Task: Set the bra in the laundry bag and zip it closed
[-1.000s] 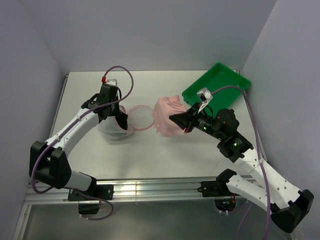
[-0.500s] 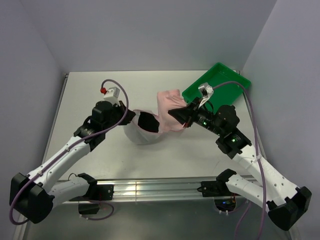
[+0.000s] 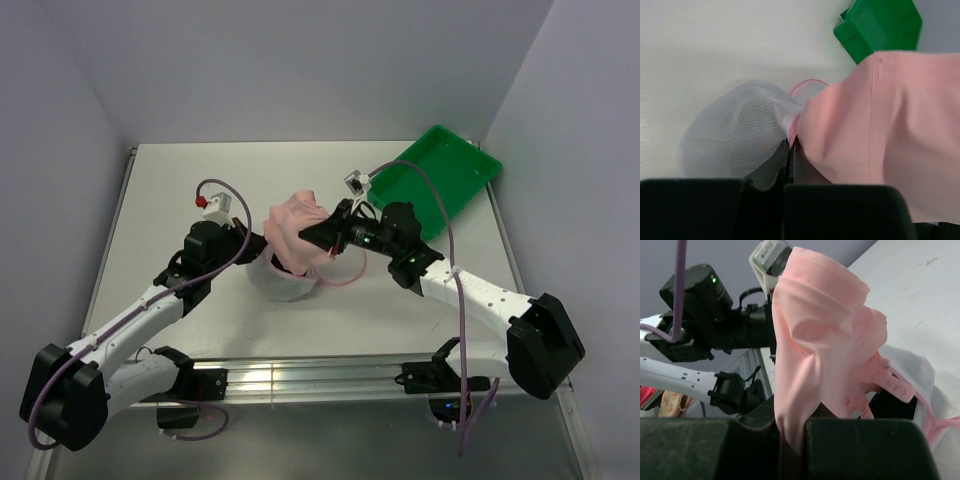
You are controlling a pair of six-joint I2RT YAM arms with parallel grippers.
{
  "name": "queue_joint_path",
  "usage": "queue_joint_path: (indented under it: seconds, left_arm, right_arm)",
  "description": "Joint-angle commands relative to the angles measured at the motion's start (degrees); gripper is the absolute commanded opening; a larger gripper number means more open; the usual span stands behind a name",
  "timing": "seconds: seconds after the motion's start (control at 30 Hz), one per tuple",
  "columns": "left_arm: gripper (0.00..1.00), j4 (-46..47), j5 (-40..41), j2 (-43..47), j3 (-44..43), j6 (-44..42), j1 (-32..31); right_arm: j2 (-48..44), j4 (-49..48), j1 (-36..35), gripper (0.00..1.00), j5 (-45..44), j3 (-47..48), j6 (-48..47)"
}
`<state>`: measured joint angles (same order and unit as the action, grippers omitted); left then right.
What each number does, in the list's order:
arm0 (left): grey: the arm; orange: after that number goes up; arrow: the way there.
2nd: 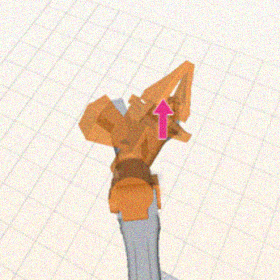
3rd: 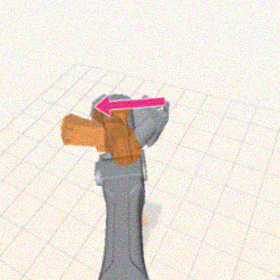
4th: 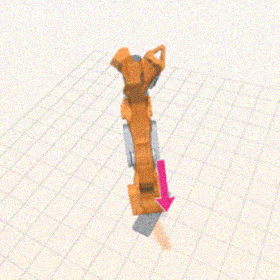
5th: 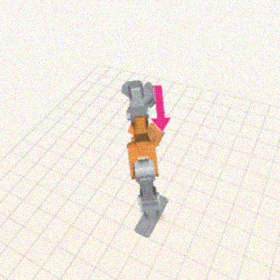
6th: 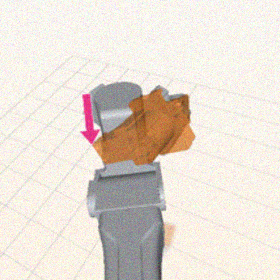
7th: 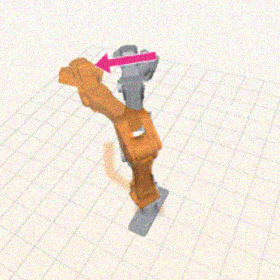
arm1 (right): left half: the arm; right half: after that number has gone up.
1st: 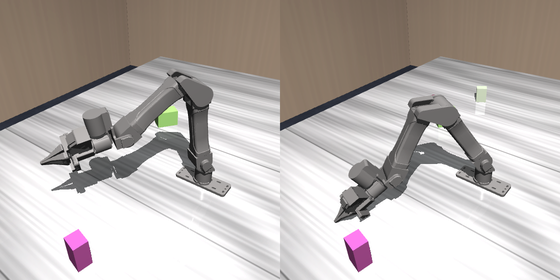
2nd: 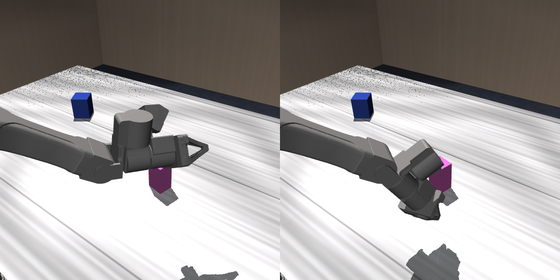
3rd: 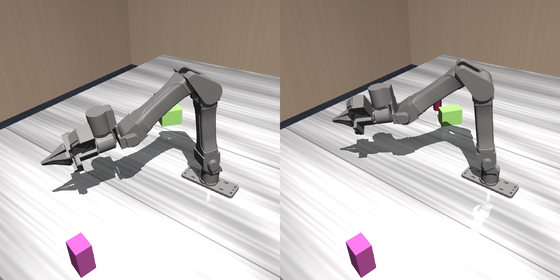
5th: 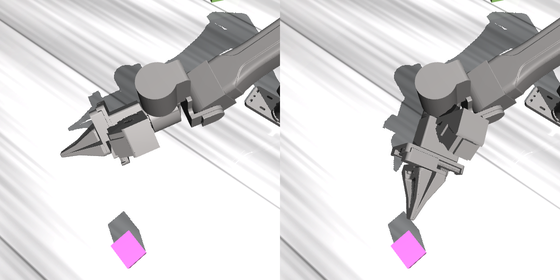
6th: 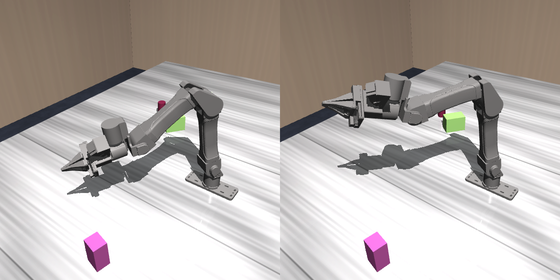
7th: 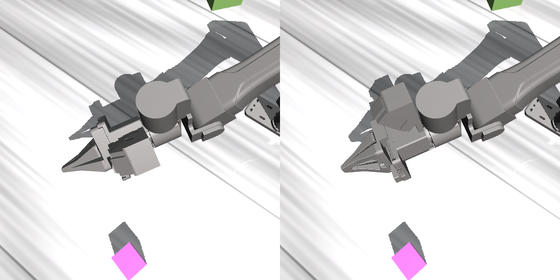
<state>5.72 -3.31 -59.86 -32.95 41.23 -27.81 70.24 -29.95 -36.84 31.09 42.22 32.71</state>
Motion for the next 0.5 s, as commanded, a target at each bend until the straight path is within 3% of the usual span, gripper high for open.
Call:
queue_joint_path:
  seconds: [0.0,0.3,0.47]
  left_arm:
    - [0.00,3.95,-0.47,2.28,0.87,0.87,1.00]
    - [0.00,4.48,0.50,2.29,1.04,2.18,1.44]
    - [0.00,4.92,-0.91,2.46,1.31,2.62,1.36]
  right_arm:
    - [-1.59,-7.85,-1.30,0.00,2.31,-0.47,0.78]
    - [-7.83,-5.20,-3.76,0.00,5.47,-5.39,-1.33]
    - [-2.85,-3.62,-3.77,0.00,3.54,-5.57,-2.21]
